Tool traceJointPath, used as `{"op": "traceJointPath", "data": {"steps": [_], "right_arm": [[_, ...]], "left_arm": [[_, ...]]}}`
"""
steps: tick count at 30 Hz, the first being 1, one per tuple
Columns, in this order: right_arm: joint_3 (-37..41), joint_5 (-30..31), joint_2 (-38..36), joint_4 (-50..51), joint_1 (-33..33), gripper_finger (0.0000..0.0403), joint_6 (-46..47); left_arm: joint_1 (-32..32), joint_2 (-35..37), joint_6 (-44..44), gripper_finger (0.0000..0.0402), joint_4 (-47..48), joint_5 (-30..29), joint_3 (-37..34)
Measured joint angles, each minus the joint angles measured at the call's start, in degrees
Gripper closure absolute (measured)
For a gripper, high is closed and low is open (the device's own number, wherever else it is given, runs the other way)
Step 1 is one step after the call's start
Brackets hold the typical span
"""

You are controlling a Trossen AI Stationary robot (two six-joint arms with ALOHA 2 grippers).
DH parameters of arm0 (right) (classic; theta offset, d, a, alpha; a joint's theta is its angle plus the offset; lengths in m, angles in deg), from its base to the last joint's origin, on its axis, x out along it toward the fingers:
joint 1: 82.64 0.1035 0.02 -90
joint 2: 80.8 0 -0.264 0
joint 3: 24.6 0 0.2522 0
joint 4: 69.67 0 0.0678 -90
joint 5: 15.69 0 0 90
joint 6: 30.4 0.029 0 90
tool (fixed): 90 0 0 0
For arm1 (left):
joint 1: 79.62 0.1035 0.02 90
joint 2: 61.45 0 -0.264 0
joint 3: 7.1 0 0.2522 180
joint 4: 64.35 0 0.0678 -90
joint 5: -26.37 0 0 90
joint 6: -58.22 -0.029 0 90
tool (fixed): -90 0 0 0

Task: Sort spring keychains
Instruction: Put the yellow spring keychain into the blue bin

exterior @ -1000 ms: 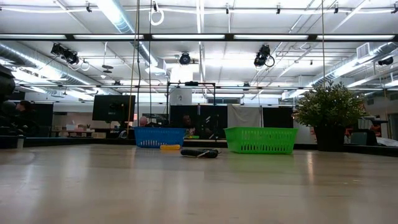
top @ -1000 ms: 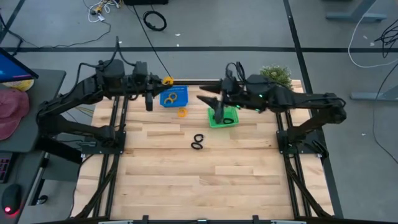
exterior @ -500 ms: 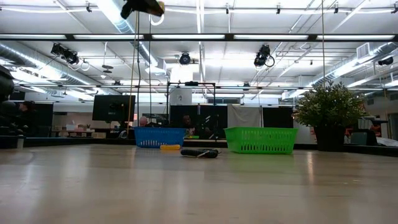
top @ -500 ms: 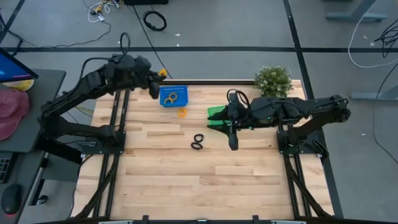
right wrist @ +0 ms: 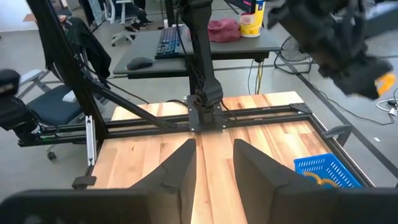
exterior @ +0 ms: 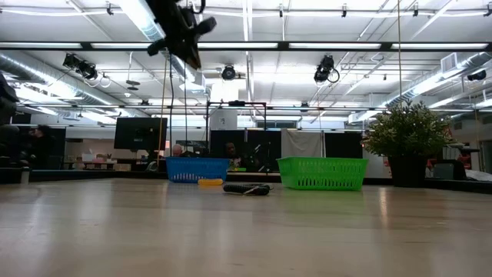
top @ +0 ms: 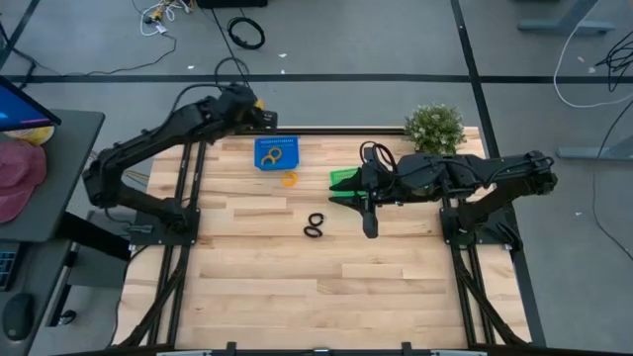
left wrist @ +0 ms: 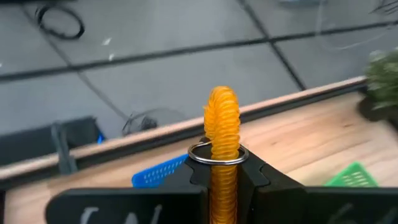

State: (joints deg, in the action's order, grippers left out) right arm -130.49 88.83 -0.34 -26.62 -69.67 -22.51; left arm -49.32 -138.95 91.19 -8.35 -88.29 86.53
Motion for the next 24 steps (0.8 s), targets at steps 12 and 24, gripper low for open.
{"op": "traceJointPath", "data": {"steps": [12,24], "right_arm": [[0.00,0.00,0.02,-0.12,-0.02,0.0296,1.10],[0.00,0.01,0.02,-0.12,-0.02,0.0295,1.10]], "left_arm": [[3.90,-12.53,0.78,0.0376,2.20,12.76,0.00],[7.54,-25.05,-2.42,0.0374,5.83,18.97,-0.02]]}}
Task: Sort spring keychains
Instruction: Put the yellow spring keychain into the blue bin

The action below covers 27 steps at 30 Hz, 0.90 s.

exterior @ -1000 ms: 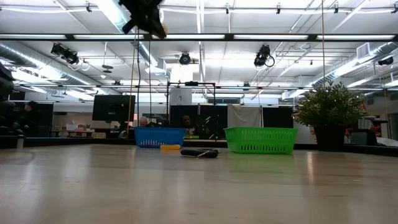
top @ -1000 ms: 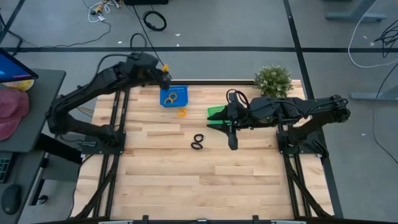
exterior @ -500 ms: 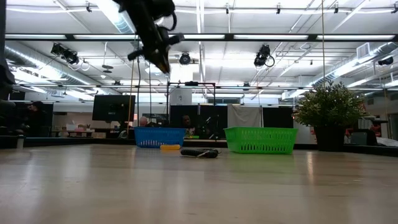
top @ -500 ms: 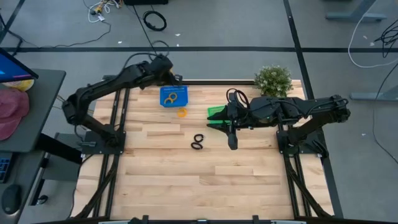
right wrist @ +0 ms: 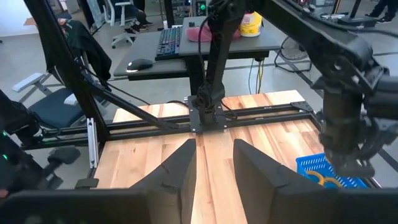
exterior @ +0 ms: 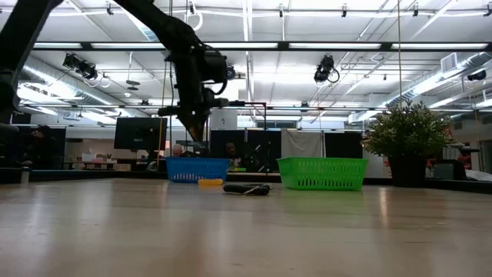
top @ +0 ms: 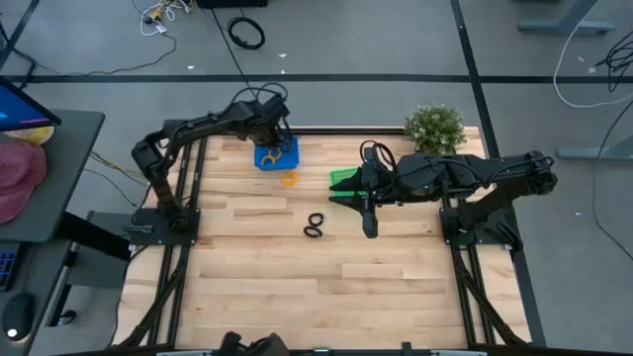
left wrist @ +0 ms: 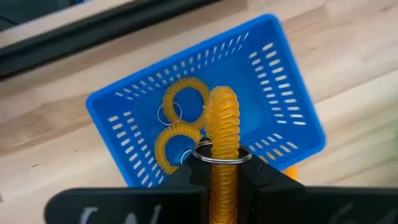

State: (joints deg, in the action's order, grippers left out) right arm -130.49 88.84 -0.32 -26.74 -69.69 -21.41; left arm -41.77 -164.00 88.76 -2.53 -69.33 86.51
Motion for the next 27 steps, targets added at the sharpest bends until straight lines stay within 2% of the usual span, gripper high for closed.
{"op": "traceJointPath", "data": {"steps": [11,27], "right_arm": [[0.00,0.02,0.00,0.00,0.00,0.0295,1.47],[0.00,0.02,0.02,0.02,0.00,0.0295,2.58]], "left_arm": [[-0.59,-8.77,0.64,0.0371,-0.61,1.52,0.00],[-0.81,-10.41,1.49,0.0364,-4.48,4.16,0.00]]}}
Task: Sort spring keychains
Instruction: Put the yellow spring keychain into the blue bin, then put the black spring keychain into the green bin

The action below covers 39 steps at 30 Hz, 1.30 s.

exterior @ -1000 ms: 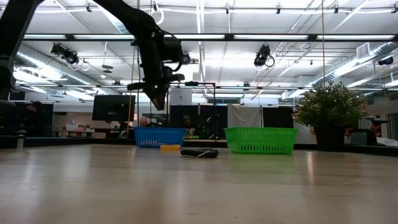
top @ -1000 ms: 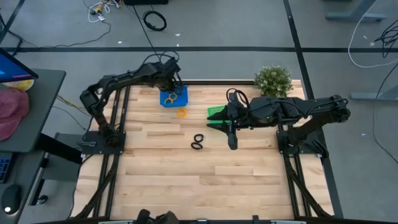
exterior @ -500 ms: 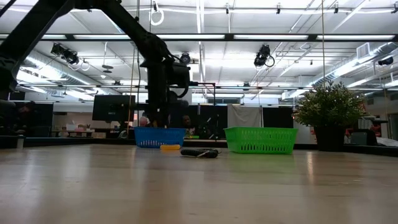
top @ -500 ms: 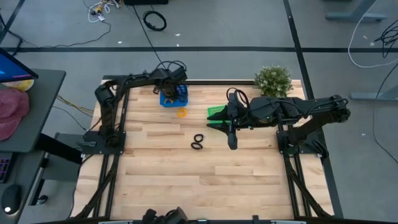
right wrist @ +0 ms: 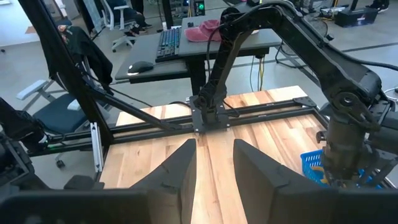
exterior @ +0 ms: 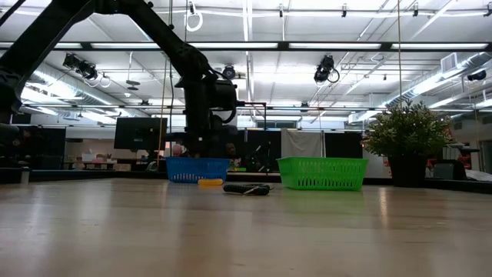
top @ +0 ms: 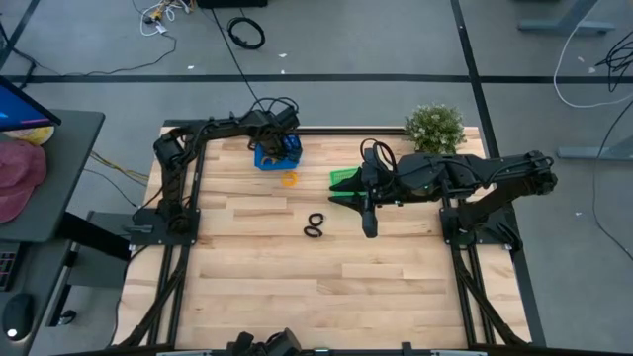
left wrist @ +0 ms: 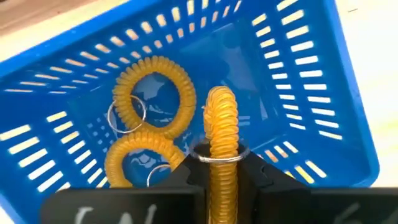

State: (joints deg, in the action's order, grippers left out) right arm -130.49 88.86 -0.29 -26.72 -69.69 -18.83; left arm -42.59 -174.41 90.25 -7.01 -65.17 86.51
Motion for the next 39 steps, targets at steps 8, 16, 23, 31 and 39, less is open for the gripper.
{"op": "traceJointPath", "data": {"steps": [8,16,23,31,39], "right_arm": [[0.00,0.00,0.00,0.00,0.00,0.0295,-0.01],[0.00,0.00,0.00,0.00,0.00,0.0295,-0.02],[0.00,0.00,0.00,0.11,-0.15,0.0295,-0.26],[0.00,0.01,0.00,0.19,-1.15,0.0295,-0.26],[0.00,0.00,0.00,0.28,-2.04,0.0295,-0.47]], "left_arm": [[-0.34,0.00,-1.01,0.0287,-0.18,1.18,0.00],[-0.39,1.94,-4.75,0.0198,-0.38,1.62,-0.02],[-0.26,11.02,-10.60,0.0176,-1.25,-7.23,-0.02],[-2.88,29.55,-19.62,0.0203,-7.50,-3.53,-0.02],[-14.27,48.49,-24.65,0.0229,-19.08,-3.07,0.04]]}}
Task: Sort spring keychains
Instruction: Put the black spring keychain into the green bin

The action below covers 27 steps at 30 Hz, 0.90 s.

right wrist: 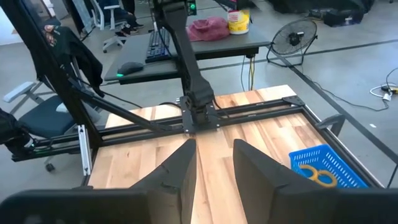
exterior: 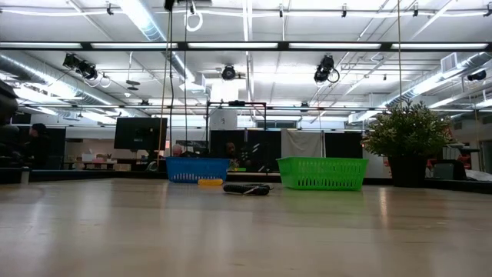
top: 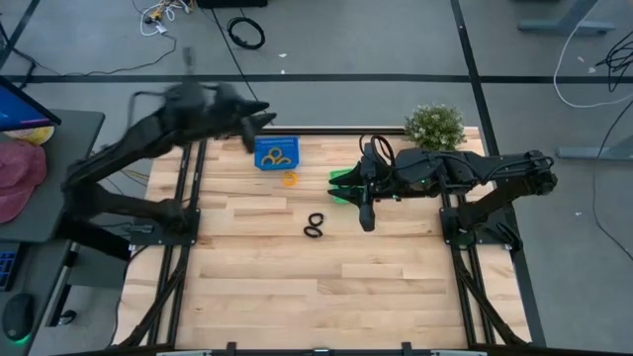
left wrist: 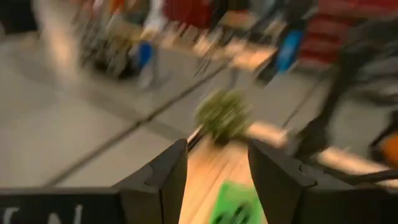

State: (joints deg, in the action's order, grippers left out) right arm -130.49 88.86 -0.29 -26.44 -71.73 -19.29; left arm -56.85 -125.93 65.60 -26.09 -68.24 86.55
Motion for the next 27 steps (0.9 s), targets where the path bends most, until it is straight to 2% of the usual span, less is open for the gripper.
{"op": "traceJointPath", "data": {"steps": [6,13,18,27], "right_arm": [[0.00,0.00,0.00,-0.04,-0.01,0.0295,0.30],[0.00,0.00,0.00,3.65,-0.09,0.0295,3.75],[0.00,-0.02,0.00,4.90,-0.94,0.0295,7.70],[0.00,-0.07,0.00,2.40,-1.62,0.0295,8.50]], "left_arm": [[-10.00,7.35,-3.25,0.0236,-3.76,0.11,0.02],[-17.29,8.67,-4.23,0.0236,-2.78,-0.03,0.02],[-20.08,8.34,-5.07,0.0236,0.12,-0.43,-0.02],[-22.28,9.91,-5.71,0.0236,3.02,-0.47,-0.07]]}}
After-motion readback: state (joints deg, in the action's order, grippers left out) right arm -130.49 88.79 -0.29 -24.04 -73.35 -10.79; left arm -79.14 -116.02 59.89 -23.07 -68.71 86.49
